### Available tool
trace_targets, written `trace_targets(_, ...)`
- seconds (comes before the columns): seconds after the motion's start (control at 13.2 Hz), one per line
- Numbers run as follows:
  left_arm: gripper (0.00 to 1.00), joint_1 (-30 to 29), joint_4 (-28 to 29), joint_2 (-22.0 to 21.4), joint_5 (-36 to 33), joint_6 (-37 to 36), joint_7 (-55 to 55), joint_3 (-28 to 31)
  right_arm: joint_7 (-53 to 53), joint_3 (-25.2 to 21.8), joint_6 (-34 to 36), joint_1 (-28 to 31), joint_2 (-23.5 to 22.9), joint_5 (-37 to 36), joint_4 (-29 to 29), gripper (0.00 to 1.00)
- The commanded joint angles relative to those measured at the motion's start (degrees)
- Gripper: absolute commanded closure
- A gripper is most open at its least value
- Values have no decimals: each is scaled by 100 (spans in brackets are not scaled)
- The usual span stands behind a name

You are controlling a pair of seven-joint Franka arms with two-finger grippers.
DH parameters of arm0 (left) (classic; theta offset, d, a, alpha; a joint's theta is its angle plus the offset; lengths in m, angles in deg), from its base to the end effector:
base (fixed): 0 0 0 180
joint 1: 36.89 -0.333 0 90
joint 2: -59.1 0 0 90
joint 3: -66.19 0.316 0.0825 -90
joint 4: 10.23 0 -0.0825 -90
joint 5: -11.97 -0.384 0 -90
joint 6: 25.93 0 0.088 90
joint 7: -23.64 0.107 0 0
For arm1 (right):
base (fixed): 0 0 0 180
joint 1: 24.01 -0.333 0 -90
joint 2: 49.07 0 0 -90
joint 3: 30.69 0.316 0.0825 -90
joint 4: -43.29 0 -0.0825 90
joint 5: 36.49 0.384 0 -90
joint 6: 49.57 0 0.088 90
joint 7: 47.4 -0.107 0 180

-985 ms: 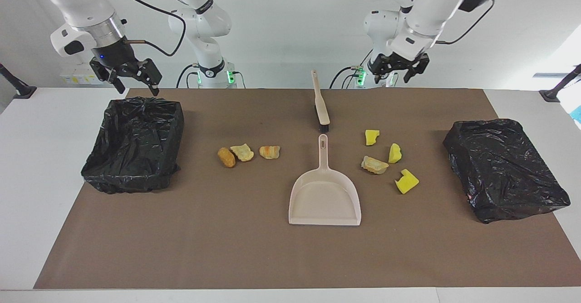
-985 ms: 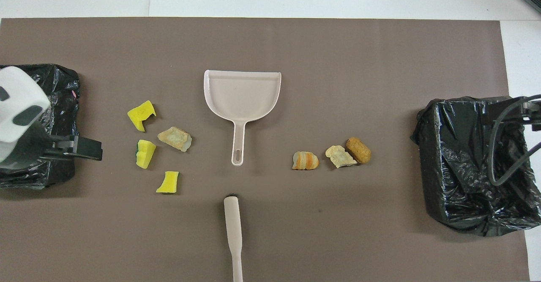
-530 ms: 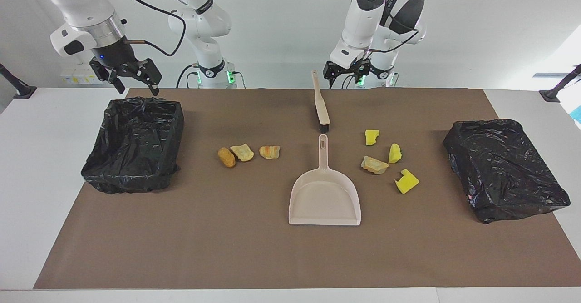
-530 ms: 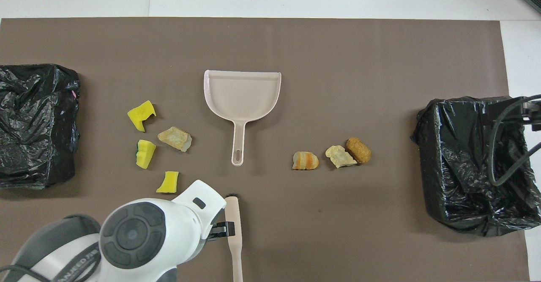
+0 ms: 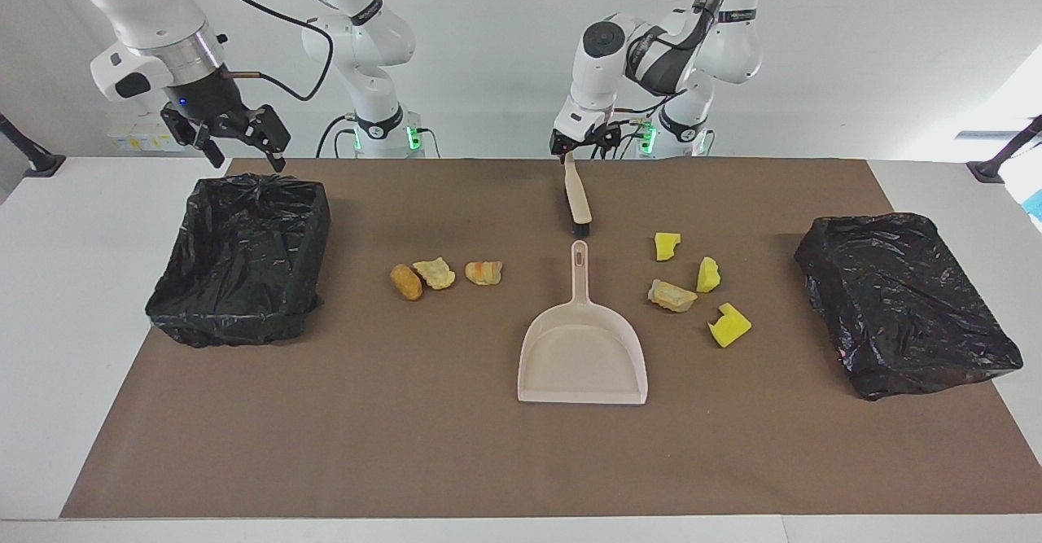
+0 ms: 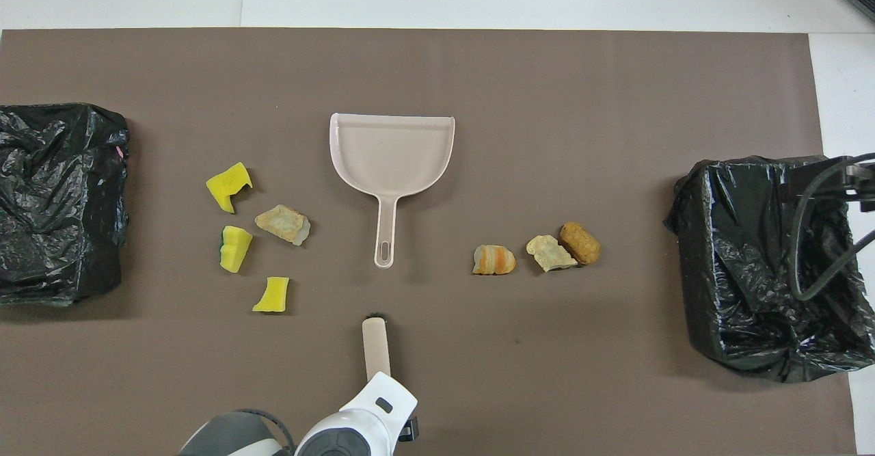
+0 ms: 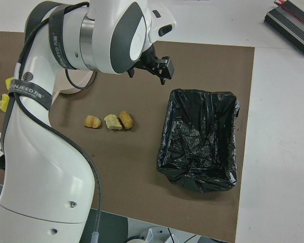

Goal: Sweep and dump trash in bin

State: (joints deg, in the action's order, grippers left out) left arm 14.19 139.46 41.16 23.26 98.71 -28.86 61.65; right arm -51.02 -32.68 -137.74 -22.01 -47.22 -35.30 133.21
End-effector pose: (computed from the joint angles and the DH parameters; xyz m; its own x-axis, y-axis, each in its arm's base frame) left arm 0.2191 -0.3313 0.3478 0.9816 0.0745 -0.1760 0.0705 -0.9971 -0.0290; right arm 0.5403 -0.0357 0.6401 0.9913 -0.1317 0.0003 -0.1317 -0.9910 -0.0219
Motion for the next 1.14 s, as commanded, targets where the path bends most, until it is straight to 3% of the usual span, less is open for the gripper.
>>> trace_targets(0.0, 0, 253, 201, -87, 181, 298, -147, 111, -51, 5, 107, 91, 113, 91, 87, 0)
trace_targets(0.15, 0, 262, 201, -87, 190, 298, -129, 111, -8, -56, 134, 108, 122, 100, 79, 0)
trace_targets(0.3, 42, 376, 210, -70, 190, 315, -59, 111, -17, -30, 159, 82, 105, 109, 52, 0)
trace_targets(0.38, 53, 377, 201, 87, 190, 333, 11, 111, -25, -4, 212, 91, 44, 92, 26, 0)
trace_targets(0.45, 82, 368, 192, 115, 190, 315, 125, 120, -25, 14, 378, 82, 0, 83, 8, 0)
trace_targets(0.53, 100, 368, 175, 115, 190, 298, 239, 120, -25, 22, 501, 39, -131, 74, -131, 0)
trace_targets(0.76, 100, 193, -80, 230, 198, 114, 284, 181, -43, 119, 652, -67, -650, 56, -642, 0)
trace_targets(1.06, 100, -859, -729, 55, 190, -1201, 1038, 190, -244, 137, 310, -409, -888, 12, -607, 0)
